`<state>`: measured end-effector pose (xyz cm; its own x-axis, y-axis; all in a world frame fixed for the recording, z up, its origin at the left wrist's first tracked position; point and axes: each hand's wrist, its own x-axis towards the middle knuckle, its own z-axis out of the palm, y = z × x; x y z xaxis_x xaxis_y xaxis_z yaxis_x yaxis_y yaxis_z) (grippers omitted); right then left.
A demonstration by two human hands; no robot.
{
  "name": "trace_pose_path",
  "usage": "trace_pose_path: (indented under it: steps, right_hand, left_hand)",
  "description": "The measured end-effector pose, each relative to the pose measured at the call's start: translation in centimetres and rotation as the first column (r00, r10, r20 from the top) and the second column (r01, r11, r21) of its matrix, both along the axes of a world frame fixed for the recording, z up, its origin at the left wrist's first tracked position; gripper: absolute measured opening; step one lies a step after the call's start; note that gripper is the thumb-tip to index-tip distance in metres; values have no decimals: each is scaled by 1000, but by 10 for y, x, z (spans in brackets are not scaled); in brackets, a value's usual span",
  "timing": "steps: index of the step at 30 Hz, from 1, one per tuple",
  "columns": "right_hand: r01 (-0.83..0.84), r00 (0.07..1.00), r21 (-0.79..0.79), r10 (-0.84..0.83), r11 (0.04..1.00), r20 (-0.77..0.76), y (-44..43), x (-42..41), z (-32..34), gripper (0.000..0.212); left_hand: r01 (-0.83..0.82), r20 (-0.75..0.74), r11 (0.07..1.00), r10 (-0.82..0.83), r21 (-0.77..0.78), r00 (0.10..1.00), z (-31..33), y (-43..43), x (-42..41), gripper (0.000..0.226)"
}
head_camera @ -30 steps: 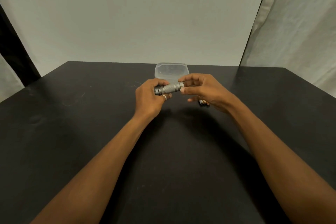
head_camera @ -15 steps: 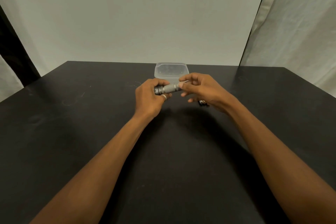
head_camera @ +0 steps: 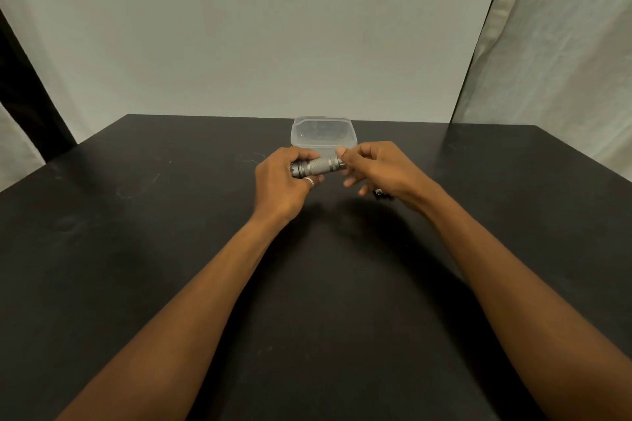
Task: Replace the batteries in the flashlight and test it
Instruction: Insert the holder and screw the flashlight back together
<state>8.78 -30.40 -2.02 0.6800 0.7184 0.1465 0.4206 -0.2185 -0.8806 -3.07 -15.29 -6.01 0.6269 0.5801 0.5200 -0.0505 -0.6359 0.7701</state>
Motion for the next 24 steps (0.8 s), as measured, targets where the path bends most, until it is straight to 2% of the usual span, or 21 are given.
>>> trace_pose_path:
  steps: [2,7,12,14,19,22,24]
  right_hand:
    - [-50,999,44,51,998,-14,-4,3,2,26]
    - [-71,997,53,73,996,-33,-6,5,1,23]
    - [26,999,-47,-24,999,43,1,-2,0,53]
    - [54,997,-43,-51,998,58,2,-3,0,57]
    - [-73,997,43,73,996,3,-5,1,4,28]
    - [-76,997,40,76,996,3,-5,3,2,28]
    - [-36,999,-8,36,999,14,-3,0,2,41]
  left_hand:
    - [0,1,1000,0,3,1000,0,1,1,38]
    - [-1,5,1000,1,17,1000,-1,2,1,37]
    - [4,14,1000,-5,27,1000,-1,1,1,37]
    - [5,15,1000,-5,28,1000,-1,1,1,38]
    - [-1,8,1000,1,22,1000,-1,1,2,38]
    - [4,11,1000,-4,26,1000,-1,1,1,37]
    - [11,18,999,-12,40,1000,0,-1,1,36]
